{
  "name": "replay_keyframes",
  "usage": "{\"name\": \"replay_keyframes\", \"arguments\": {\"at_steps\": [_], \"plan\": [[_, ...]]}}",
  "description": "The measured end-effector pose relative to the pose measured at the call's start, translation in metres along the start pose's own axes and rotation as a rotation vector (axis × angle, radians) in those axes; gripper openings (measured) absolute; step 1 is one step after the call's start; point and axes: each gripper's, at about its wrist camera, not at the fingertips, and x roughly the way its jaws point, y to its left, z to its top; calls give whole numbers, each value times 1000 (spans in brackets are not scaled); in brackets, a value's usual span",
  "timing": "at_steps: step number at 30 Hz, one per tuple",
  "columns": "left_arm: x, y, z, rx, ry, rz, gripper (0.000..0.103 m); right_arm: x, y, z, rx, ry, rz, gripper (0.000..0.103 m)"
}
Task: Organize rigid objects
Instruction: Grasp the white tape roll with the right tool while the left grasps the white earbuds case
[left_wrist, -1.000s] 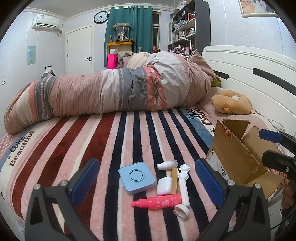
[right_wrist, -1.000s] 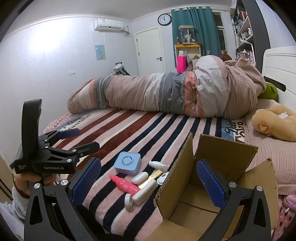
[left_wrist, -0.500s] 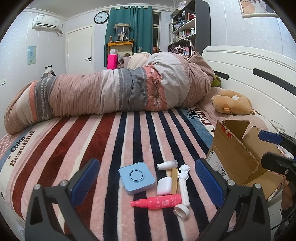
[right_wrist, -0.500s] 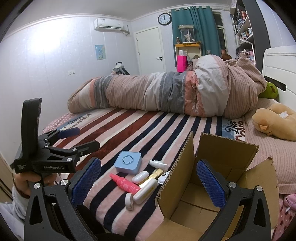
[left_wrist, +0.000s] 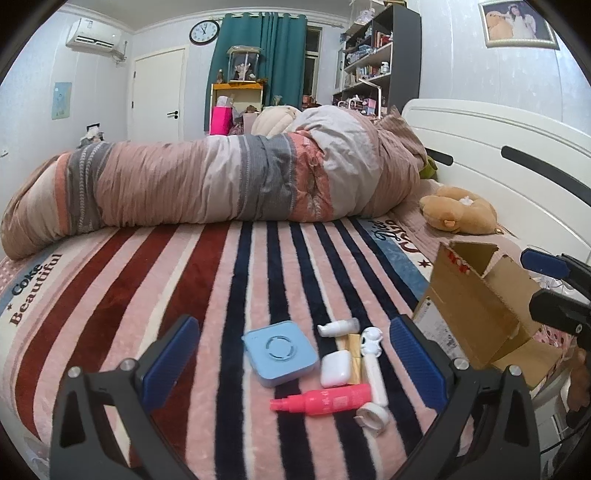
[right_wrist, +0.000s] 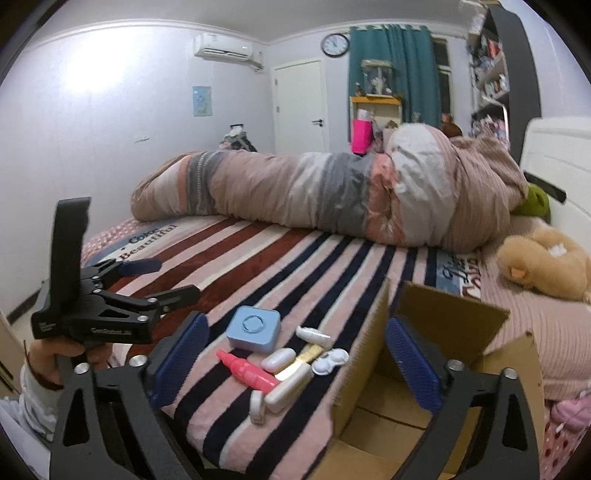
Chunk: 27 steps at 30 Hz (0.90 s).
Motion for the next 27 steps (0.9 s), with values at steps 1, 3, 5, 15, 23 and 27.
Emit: {"name": "replay_keyframes", "arguments": {"at_steps": [1, 3, 5, 15, 23, 27], "plan": [[0, 7, -1, -7, -3, -4, 103, 1, 6, 2, -16, -2, 8, 81], [2, 20, -5, -27, -2, -17, 103, 7, 20, 4, -46, 2, 35, 72], [6, 33, -9, -39, 2, -18, 103, 19, 33, 5, -66, 35, 86, 63], [63, 75, -62, -29, 157, -50, 102, 114, 68, -54, -94, 389, 220, 36], [87, 71, -88, -2, 211, -117, 102, 140, 52, -93, -134, 525, 47, 36], [96, 63, -85, 28, 219, -166, 102, 138, 53, -91, -119, 513, 144, 36]]}}
